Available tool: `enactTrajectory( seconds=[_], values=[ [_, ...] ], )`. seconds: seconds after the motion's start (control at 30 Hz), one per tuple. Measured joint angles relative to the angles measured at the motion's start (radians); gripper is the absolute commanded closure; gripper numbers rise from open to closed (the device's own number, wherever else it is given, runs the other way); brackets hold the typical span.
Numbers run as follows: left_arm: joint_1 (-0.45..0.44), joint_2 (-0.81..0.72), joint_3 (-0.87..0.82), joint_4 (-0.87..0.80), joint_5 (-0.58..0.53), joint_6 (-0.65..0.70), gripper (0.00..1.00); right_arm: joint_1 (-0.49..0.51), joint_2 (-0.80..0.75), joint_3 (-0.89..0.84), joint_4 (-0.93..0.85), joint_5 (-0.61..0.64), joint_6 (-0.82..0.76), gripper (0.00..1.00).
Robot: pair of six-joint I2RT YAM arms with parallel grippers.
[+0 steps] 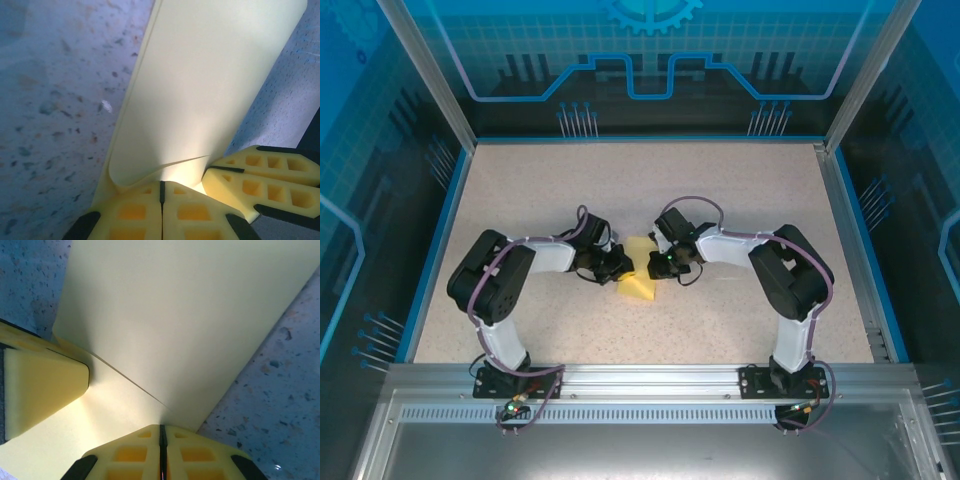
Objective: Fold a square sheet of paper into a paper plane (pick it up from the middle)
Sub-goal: Fold the triangle a second time at the center of the table.
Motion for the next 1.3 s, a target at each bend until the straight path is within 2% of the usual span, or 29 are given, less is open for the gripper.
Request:
enactTrajectory(
  seconds=[0.37,0.67,0.8,1.03,1.3],
  values=[
    [0.047,-0.023,-0.062,0.073,0.018,0.025,0.94,0.000,0.003,0.003,-0.003,0.000,0.000,0.91],
    [0.084,-0.164,-0.151,0.136,-0.076,0.024,0.93,0.000,0.003,0.002,-0.003,0.000,0.000,0.91],
    [0.063,-0.202,-0.144,0.158,-0.076,0.024,0.93,0.000,0.003,0.002,-0.003,0.000,0.000,0.91],
    [-0.055,-0.132,-0.023,0.056,-0.100,0.049,0.94,0.000,0.003,0.002,-0.003,0.000,0.000,0.91],
    [-0.062,-0.068,-0.013,0.006,-0.109,0.051,0.96,0.000,0.003,0.003,-0.003,0.000,0.001,0.91]
  ],
)
